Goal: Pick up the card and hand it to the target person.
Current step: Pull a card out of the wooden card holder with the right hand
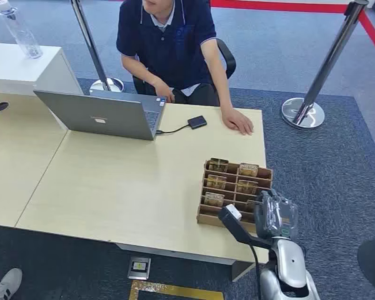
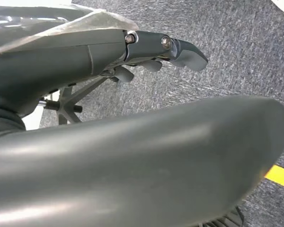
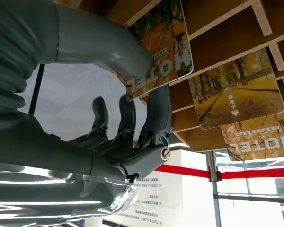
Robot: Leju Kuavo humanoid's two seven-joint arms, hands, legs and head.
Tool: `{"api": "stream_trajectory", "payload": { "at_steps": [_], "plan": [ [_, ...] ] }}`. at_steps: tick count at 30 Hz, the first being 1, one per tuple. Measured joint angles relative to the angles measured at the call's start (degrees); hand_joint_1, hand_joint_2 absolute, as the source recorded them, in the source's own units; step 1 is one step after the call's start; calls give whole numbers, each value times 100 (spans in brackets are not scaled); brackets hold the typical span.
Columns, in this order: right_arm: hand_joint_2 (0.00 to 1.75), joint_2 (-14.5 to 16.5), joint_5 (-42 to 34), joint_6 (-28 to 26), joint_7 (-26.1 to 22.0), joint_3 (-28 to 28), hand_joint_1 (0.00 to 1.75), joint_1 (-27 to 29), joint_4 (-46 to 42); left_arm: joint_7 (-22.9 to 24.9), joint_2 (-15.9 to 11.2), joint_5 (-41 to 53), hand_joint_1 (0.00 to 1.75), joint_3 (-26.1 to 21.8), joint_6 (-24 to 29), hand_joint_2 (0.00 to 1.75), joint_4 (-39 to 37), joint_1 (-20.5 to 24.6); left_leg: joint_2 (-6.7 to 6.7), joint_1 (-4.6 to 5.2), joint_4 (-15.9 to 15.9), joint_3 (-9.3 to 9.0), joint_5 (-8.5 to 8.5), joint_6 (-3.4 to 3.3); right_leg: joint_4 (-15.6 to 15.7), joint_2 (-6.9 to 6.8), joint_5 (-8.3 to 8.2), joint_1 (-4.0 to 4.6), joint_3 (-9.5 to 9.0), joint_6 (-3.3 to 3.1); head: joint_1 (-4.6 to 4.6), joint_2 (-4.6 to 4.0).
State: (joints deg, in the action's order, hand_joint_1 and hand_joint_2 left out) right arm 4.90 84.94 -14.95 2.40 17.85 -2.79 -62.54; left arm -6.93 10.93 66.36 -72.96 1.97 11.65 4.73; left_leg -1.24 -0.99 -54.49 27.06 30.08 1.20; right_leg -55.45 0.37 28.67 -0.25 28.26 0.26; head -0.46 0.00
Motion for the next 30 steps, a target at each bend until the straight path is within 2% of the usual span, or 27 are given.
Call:
{"api": "stream_trajectory", "payload": {
  "at_steps": [8, 14, 24, 30],
  "plan": [
    [175, 27, 31, -117, -102, -20, 175, 47, -110, 0, 0, -1, 0, 0, 0, 0, 0, -3, 0, 0, 0, -1, -1, -1, 0, 0, -2, 0, -1, 2, 0, 0],
    [175, 29, -15, -157, -314, -23, 175, 192, -500, 0, 0, -5, 0, 0, 0, 0, 0, -2, 0, 0, -1, 0, -1, -1, 1, 0, -2, 0, 0, 3, 0, 0],
    [175, -31, -703, -59, -980, 129, 175, 428, -1651, -49, 0, -59, 0, -2, 0, 0, 0, -5, 0, 0, -1, 0, -1, -1, 0, 0, -3, 0, -1, 3, 0, 0],
    [175, -42, -1169, -72, -1238, 484, 175, 84, -1862, -117, 9, -63, 0, -3, 0, 0, -1, 8, 2, 0, -1, -2, -6, -1, -3, 0, -5, 0, -3, 2, 1, 0]
  ]
}}
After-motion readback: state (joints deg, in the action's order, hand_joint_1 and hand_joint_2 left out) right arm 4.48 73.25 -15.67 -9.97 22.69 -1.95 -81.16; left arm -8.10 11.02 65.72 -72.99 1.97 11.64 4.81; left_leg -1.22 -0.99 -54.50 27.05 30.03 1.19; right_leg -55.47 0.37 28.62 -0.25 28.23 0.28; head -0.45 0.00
